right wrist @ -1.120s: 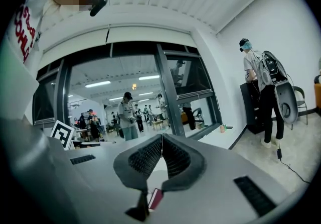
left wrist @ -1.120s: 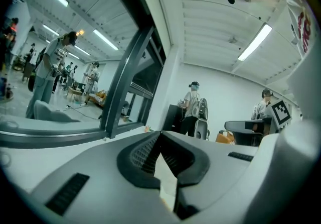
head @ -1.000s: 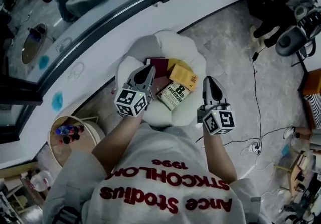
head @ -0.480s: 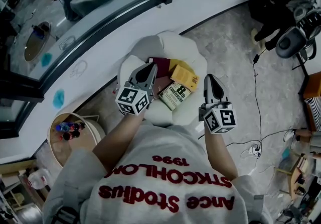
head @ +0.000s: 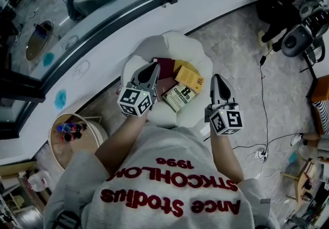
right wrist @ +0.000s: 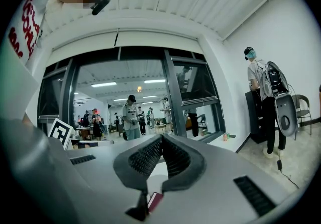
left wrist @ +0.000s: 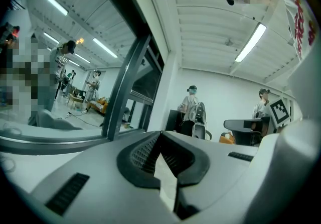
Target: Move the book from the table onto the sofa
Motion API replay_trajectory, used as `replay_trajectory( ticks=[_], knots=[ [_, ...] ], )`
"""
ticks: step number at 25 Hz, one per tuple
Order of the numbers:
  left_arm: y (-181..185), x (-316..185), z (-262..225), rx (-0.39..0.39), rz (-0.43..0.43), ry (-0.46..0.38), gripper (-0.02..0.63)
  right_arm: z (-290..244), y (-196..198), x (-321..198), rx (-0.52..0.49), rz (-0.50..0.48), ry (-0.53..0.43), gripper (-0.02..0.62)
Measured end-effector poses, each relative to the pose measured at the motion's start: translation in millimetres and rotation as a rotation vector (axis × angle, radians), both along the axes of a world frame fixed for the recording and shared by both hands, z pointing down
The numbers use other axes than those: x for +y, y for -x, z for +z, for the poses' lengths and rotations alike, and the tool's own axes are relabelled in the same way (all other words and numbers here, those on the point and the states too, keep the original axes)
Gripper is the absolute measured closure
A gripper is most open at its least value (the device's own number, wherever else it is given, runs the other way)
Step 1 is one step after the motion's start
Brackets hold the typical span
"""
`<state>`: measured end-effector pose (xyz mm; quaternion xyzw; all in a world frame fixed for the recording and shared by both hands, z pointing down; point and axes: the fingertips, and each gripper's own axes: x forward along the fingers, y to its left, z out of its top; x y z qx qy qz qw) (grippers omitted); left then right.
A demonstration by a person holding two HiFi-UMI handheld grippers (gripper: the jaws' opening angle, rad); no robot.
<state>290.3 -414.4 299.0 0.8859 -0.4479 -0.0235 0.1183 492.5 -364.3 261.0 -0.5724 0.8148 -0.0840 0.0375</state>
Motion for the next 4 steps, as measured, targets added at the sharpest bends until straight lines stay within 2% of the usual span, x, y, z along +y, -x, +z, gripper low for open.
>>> replay_trajectory(
  ticks=[4],
  knots=[
    [-0.8,0.3,1.8,-0.005,0.000,-0.001,0.589,3.1,0.5,1.1,0.017,0.000,0.002,0.568]
  ],
)
